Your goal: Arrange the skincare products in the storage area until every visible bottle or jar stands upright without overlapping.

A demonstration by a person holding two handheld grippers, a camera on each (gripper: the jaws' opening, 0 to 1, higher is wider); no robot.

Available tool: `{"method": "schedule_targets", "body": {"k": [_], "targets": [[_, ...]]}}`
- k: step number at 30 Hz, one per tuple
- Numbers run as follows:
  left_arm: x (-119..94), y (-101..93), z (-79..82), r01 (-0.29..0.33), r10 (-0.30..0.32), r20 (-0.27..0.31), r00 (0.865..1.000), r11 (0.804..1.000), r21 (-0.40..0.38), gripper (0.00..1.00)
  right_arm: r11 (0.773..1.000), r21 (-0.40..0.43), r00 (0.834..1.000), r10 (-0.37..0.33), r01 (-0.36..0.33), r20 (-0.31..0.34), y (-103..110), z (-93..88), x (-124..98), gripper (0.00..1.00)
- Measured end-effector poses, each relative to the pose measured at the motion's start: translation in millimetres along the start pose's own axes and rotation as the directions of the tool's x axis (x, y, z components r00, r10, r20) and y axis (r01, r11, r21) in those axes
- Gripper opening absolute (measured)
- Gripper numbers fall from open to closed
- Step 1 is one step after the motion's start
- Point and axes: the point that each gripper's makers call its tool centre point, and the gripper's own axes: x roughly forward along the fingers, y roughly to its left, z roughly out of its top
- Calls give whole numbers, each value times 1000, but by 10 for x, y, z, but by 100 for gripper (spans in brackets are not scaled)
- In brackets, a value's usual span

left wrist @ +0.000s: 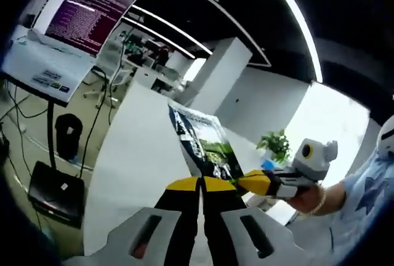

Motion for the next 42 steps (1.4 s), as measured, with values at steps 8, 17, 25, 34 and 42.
{"method": "schedule_targets", "body": {"k": [8, 17, 25, 34, 42], "targets": [[-119, -705, 91, 217, -221, 100, 970, 975, 47, 0, 989, 68, 973, 118, -134, 196, 195, 208, -648, 0], [-265, -1046, -15, 345, -347, 99, 933, 938, 36, 0, 922, 209, 908, 246, -327, 339, 378, 198, -1021, 0], [-335, -1167, -69, 393, -391, 81, 917, 920, -8, 0, 833, 318, 862, 318, -453, 395, 385, 198, -1063, 0], [-385, -1304, -142, 447, -446, 41, 894, 894, -15, 0, 752, 369, 819, 386, -546, 424, 410, 242, -1114, 0], [-335, -1312, -281, 446, -446, -5, 895, 895, -22, 0, 742, 363, 812, 415, -563, 410, 466, 220, -1122, 0]]}}
